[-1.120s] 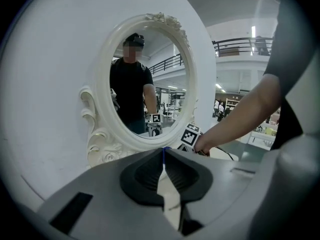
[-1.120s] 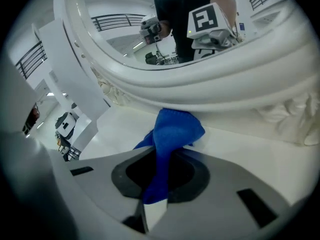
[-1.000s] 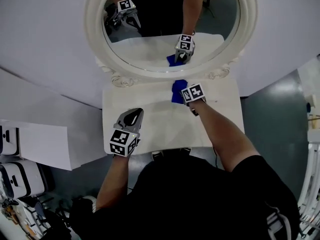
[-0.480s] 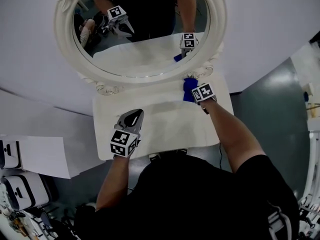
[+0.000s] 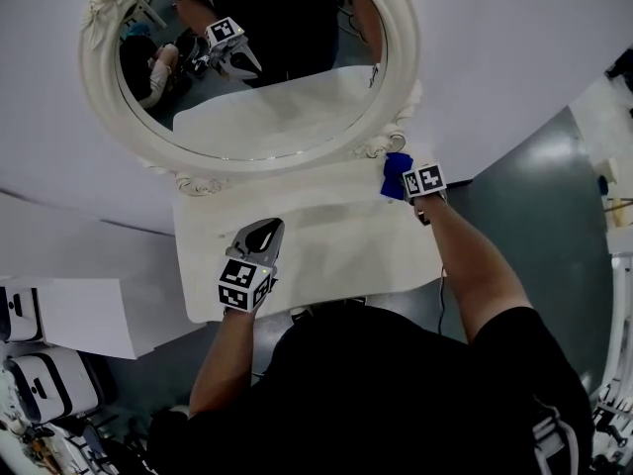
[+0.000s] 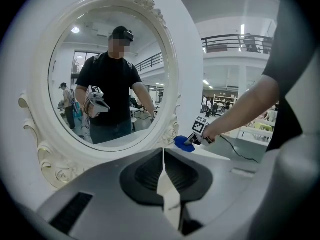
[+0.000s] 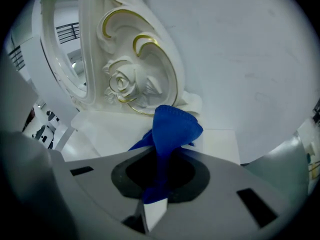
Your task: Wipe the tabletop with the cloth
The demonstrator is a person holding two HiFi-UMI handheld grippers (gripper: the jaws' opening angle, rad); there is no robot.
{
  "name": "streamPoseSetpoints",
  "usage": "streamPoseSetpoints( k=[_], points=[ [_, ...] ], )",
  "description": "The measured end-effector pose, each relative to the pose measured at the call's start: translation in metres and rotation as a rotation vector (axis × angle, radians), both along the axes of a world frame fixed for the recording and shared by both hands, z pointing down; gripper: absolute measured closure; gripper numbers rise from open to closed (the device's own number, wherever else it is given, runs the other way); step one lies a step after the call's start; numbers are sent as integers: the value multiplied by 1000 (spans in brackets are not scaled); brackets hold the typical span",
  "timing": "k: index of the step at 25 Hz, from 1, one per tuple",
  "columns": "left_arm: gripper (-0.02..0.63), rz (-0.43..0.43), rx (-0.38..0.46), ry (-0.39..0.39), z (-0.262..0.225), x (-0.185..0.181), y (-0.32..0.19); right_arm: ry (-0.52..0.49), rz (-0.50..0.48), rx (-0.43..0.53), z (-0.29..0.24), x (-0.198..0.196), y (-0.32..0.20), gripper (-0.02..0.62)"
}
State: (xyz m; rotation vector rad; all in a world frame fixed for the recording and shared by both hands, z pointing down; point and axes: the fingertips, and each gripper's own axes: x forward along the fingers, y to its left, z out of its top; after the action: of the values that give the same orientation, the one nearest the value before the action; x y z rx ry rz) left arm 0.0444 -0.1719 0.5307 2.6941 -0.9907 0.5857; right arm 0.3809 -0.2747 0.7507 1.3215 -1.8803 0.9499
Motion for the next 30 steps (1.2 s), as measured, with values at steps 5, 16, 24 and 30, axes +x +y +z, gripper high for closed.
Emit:
streamPoseSetpoints(
  k=[5, 16, 24, 30],
  points=[
    [588, 4, -2, -5, -1, 9, 2, -15, 17, 7, -2, 12, 3, 554],
    [588, -13, 20, -4, -10, -1, 2, -14, -19, -14, -12, -4, 5, 555],
    [588, -10, 52, 6, -26, -14, 8, -162, -86, 106, -77, -71, 18, 555],
    [588, -1, 72, 13, -37, -26, 12, -181, -160, 254, -139, -122, 35, 555]
  ],
)
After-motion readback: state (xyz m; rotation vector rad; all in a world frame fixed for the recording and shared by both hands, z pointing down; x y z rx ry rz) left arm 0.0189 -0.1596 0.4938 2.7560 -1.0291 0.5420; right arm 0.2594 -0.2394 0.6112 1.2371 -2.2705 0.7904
